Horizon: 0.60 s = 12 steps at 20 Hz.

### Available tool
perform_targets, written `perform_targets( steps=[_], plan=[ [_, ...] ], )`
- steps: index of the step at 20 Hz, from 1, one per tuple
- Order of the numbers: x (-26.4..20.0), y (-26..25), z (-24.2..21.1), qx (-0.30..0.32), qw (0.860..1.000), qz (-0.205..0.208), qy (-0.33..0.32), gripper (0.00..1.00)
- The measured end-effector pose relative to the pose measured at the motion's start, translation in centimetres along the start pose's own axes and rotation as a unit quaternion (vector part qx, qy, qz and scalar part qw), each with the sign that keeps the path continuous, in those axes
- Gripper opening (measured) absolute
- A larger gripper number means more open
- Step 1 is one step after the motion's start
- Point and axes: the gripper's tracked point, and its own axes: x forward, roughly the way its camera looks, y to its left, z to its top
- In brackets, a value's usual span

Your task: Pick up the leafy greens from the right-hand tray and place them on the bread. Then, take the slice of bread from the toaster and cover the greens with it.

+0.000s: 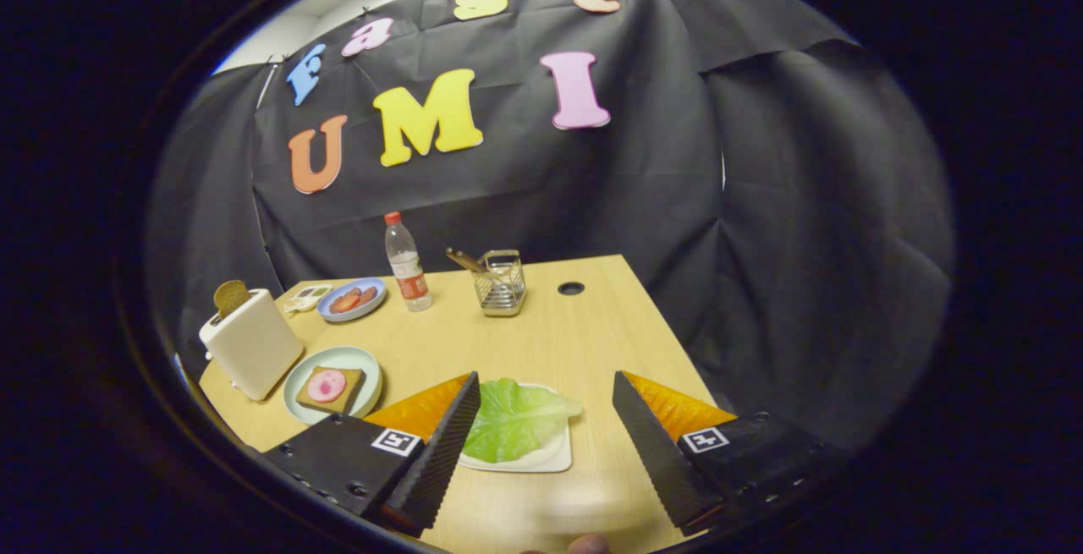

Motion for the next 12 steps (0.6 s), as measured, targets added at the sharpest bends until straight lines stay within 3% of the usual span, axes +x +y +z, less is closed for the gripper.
perform_targets(
  steps=[4,9,12],
  plan=[
    [5.8,-1.0,-3.7,0.027,0.998,0.000,0.065,0.96],
    [9.8,-1.6,-6.7,0.014,0.993,0.002,0.115,0.96],
    [10.4,-1.1,-7.5,0.017,0.991,0.009,0.130,0.77]
  ],
)
